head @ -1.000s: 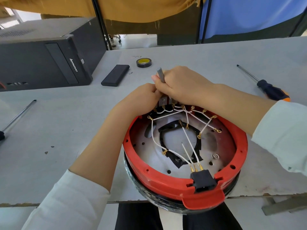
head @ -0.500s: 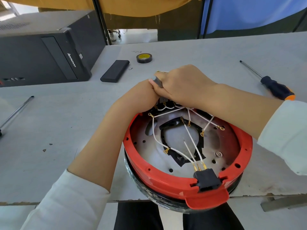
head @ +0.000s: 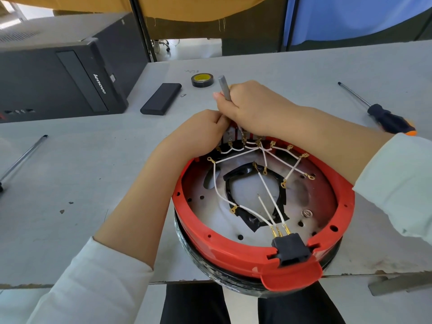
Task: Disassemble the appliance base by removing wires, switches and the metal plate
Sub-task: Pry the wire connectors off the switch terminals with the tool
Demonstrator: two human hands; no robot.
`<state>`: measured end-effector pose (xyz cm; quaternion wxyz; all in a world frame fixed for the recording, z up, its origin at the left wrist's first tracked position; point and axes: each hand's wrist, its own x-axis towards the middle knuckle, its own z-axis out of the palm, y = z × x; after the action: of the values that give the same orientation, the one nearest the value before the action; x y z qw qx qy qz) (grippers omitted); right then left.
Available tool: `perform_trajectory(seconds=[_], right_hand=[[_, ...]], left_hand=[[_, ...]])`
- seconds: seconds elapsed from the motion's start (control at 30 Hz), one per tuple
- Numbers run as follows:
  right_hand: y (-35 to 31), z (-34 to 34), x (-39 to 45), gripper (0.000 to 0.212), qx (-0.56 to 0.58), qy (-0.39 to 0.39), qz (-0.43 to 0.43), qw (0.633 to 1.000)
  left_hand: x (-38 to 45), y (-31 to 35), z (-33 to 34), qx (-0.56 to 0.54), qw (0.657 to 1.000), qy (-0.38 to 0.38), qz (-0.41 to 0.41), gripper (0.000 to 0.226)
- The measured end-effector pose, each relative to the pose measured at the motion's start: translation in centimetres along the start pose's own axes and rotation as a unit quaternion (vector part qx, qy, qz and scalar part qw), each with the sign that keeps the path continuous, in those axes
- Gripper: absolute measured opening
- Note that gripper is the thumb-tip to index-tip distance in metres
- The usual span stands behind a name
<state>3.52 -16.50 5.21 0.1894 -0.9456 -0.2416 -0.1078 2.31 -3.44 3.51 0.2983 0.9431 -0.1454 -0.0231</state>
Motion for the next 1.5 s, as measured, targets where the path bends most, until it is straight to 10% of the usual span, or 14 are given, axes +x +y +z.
perform_trajectory(seconds=[0.8,1.5], right_hand=[[1.8,-0.2,-3.9,0.036,0.178,0.194,0.133,0.955],[0.9,-0.9,-2.8,0.033,0.209,0.094,0.163,0.96]], left_hand=[[-0.3,-0.2,0.0,0.012,1.0,0.011,0.013,0.049],[0.1,-0.3,0.0,0.037,0.999,0.005,0.03,0.045]])
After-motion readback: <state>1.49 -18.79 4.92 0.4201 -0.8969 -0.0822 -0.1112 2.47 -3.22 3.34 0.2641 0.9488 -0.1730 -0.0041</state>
